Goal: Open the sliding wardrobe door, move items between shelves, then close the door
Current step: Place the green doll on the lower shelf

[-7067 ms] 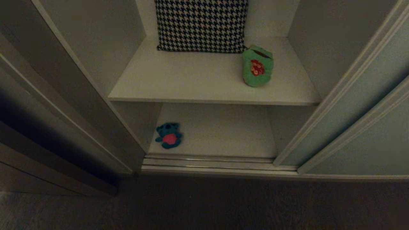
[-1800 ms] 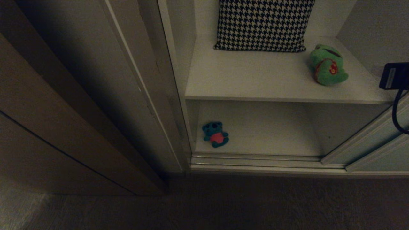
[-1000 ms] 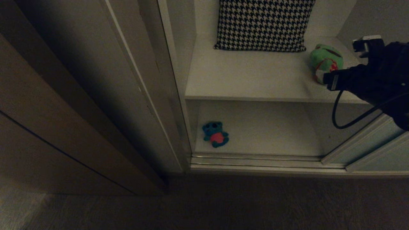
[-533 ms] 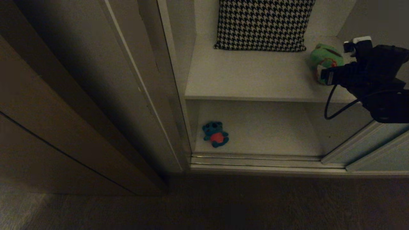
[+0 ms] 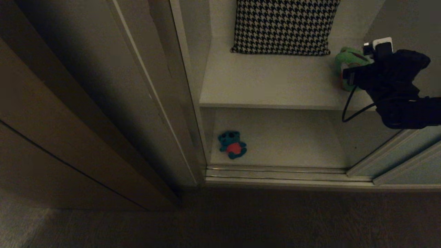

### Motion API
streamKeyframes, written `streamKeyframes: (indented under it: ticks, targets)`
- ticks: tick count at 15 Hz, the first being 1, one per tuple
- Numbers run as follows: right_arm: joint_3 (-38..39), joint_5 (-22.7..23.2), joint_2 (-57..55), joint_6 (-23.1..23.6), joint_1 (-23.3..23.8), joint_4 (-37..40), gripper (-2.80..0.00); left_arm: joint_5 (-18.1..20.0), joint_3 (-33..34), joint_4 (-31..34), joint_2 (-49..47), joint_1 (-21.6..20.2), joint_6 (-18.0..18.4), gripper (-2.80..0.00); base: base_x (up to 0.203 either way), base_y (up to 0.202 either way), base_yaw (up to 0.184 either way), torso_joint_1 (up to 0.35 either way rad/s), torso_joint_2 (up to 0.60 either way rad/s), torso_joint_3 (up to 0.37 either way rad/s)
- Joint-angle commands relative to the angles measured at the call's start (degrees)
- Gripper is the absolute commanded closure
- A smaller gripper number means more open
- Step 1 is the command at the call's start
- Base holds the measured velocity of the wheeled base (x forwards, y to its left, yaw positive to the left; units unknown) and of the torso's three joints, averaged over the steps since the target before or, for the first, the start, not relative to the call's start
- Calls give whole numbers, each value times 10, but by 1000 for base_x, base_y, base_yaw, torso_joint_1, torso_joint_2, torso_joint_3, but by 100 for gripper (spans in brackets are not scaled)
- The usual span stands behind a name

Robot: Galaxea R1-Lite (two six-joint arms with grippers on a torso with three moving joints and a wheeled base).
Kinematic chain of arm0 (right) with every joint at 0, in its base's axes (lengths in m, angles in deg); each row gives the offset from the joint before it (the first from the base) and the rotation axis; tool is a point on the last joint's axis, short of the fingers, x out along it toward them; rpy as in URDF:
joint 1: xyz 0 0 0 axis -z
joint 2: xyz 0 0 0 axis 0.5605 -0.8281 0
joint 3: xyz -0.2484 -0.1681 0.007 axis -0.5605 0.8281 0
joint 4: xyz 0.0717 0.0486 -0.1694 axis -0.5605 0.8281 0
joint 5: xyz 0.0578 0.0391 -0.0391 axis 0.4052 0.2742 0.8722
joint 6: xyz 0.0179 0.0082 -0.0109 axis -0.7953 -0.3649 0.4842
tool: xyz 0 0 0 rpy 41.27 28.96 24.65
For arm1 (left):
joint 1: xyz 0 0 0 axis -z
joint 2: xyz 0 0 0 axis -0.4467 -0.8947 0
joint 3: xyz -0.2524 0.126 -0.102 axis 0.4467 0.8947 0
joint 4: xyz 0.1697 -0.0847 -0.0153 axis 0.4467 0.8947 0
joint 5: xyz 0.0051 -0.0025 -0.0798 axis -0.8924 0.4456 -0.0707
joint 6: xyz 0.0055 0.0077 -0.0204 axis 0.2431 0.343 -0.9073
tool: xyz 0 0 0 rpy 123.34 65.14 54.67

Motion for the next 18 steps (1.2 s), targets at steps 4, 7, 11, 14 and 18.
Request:
streamKeyframes:
  ticks: [4,7,11,14,18]
  targets:
    - [-25,0,-53,53,0,-37,-280,0,0,0,-1,0,0,0,0,0,0,0,0,0]
    - [-55,-3,-74,58,0,-57,-280,0,0,0,0,0,0,0,0,0,0,0,0,0]
    - [-64,-7,-83,80,10,-59,-280,0,0,0,-1,0,0,0,0,0,0,0,0,0]
    - [-96,-21,-93,82,10,-55,0,0,0,0,-1,0,0,0,0,0,0,0,0,0]
    - [-109,-23,-97,85,9,-48,0,0,0,0,-1,0,0,0,0,0,0,0,0,0]
